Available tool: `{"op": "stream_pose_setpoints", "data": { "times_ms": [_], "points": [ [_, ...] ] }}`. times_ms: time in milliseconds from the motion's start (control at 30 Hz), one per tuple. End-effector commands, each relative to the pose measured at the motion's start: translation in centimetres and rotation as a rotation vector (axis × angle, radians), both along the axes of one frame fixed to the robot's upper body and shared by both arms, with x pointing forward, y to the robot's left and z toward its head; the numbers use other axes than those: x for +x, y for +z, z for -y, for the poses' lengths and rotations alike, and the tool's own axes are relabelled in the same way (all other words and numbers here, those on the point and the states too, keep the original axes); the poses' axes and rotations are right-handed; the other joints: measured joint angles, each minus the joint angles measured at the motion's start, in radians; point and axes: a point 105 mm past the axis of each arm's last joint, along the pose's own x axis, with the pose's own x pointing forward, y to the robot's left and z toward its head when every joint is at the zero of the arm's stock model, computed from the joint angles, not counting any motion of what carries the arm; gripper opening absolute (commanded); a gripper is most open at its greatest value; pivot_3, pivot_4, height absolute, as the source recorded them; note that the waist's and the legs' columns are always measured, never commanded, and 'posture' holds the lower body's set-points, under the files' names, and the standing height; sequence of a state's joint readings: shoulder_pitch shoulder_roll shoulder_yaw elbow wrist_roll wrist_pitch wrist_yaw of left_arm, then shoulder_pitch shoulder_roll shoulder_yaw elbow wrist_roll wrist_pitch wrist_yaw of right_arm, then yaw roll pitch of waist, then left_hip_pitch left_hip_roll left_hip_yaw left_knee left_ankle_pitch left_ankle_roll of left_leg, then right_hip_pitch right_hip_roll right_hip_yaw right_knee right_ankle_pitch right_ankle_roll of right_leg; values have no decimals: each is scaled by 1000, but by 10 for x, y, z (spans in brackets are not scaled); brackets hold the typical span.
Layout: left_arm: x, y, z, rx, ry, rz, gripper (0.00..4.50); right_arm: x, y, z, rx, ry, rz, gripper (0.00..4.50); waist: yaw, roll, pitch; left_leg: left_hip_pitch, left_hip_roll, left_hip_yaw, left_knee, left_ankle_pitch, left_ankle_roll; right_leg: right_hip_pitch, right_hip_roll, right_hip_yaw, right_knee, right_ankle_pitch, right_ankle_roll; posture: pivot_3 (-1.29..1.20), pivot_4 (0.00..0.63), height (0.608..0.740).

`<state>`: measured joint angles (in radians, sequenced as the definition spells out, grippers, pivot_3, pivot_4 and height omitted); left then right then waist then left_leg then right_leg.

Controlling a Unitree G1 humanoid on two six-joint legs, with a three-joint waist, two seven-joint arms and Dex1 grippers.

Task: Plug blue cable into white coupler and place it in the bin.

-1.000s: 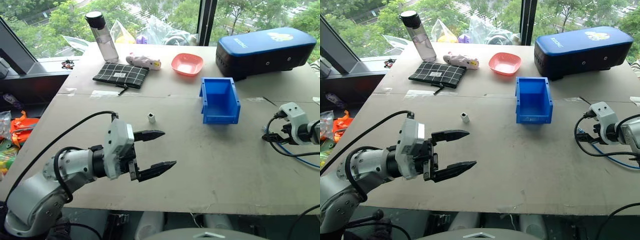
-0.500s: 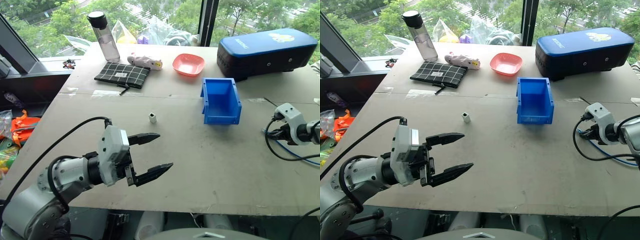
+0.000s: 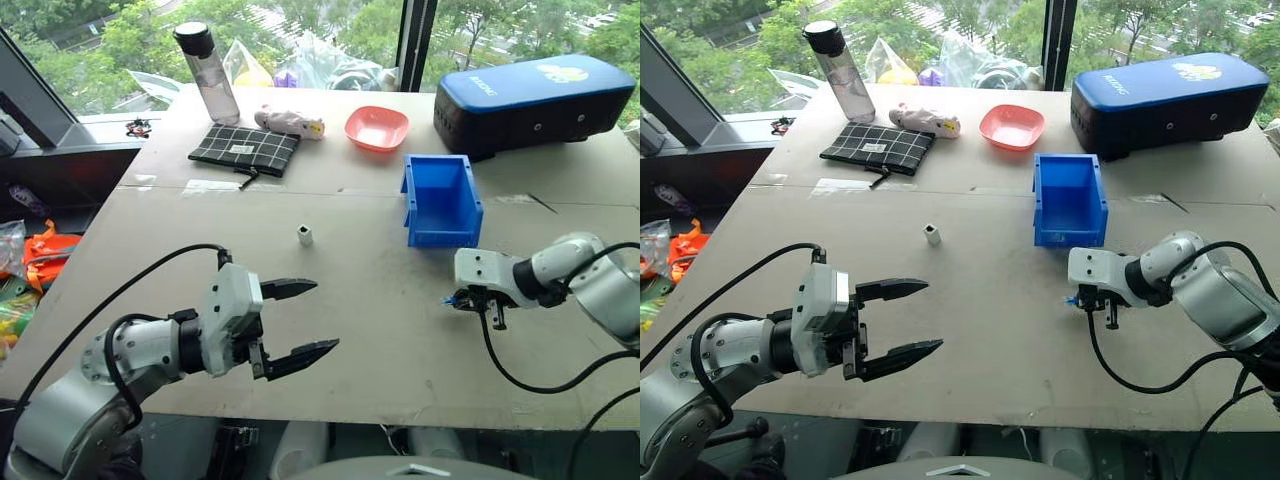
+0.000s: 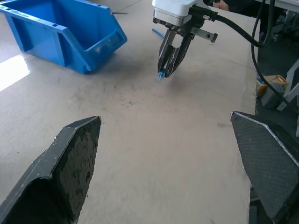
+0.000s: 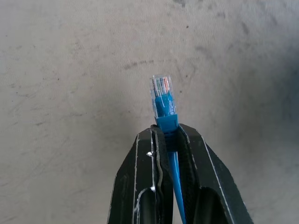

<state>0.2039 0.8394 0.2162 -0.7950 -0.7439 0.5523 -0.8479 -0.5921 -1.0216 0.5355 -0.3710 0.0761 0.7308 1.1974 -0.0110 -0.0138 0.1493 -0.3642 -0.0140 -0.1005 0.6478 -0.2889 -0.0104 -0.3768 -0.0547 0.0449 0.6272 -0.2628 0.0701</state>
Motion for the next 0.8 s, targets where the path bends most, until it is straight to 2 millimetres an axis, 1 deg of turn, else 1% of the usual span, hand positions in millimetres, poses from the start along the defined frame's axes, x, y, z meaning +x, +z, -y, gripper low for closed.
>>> {"op": "stream_pose_setpoints", "data": {
  "times_ms": [33,100,167,233,267,300,333,367,400,433,500,533,567,600,633,733,800],
  "points": [
    [-4,0,6,46,-23,40,4500,-1,-5,-17,-26,55,-28,52,-3,-1,-1,0,0,0,0,0,0,0,0,0,0,0,0,0,150,736],
    [-3,-1,8,61,-13,47,4500,-2,-7,-23,-8,78,-49,52,-3,-1,0,0,0,-1,-1,0,0,0,0,0,0,0,0,0,150,736],
    [-3,-2,10,84,-11,42,4500,-3,-7,-28,38,65,-86,52,1,0,0,-1,0,-3,-1,0,0,0,0,-1,0,0,0,0,150,736],
    [-3,-2,16,83,-14,36,4500,-1,-8,-20,44,47,-85,823,-1,-1,0,0,0,-4,-1,0,0,0,0,-1,0,0,0,0,150,736],
    [-3,-3,21,89,-27,25,4500,-1,-7,-14,60,23,-78,1075,-1,0,0,0,0,-5,-1,0,0,0,0,0,0,0,0,0,150,736],
    [-4,-4,23,94,-36,18,4500,-1,-6,-10,72,6,-74,1212,3,-1,0,0,0,-5,-1,0,0,0,0,0,0,0,0,0,150,736],
    [1,-11,23,165,-11,-2,4500,-5,0,-8,126,6,-58,1780,5,-1,0,0,-1,-6,0,0,0,0,-1,-2,0,0,0,0,150,736],
    [7,-15,23,197,11,-16,4500,-11,8,-9,200,1,-56,2009,12,-1,0,-1,-1,-6,0,0,0,0,-1,-2,0,0,0,0,150,736],
    [10,-16,27,198,7,-27,4500,-18,15,-9,265,-7,-61,2377,15,-1,0,-1,-2,-6,0,0,0,0,-1,-3,0,0,0,0,150,736],
    [16,-16,33,190,-18,-25,4500,-28,23,-9,342,-7,-62,2377,23,0,0,-2,-3,-6,0,0,0,0,-1,-3,0,0,0,0,150,736],
    [25,-14,41,165,-55,-22,4500,-43,31,-9,460,-28,-51,2377,24,0,-1,-2,-3,-5,1,0,0,1,-1,-3,1,0,0,0,150,736],
    [34,-16,46,160,-71,-12,4500,-52,36,-9,586,-43,-9,2377,24,-1,-1,-2,-2,-5,0,0,0,1,0,-3,1,0,0,0,150,736],
    [40,-19,51,157,-89,-7,4500,-59,42,-8,692,-57,76,2377,28,-5,-4,-2,-2,-5,1,0,0,1,0,-3,2,0,0,0,150,736],
    [48,-22,58,135,-104,-11,4500,-71,39,-3,736,-83,93,2377,25,-6,-4,-2,-2,-7,0,0,0,2,1,-5,2,0,0,0,150,736],
    [52,-24,63,120,-114,-15,4500,-80,37,0,751,-95,97,2377,26,-4,-4,-2,-1,-7,0,0,0,1,2,-5,4,0,0,0,150,736],
    [62,-34,75,98,-151,-35,4500,-86,39,6,825,-167,228,2377,21,-3,-3,-1,-3,-5,1,0,0,1,1,-3,5,0,1,0,150,736],
    [72,-48,89,104,-192,-28,4500,-96,28,18,818,-231,233,2377,5,-3,-3,2,-2,-2,2,0,0,1,1,1,8,0,1,0,150,736]
  ]
}}
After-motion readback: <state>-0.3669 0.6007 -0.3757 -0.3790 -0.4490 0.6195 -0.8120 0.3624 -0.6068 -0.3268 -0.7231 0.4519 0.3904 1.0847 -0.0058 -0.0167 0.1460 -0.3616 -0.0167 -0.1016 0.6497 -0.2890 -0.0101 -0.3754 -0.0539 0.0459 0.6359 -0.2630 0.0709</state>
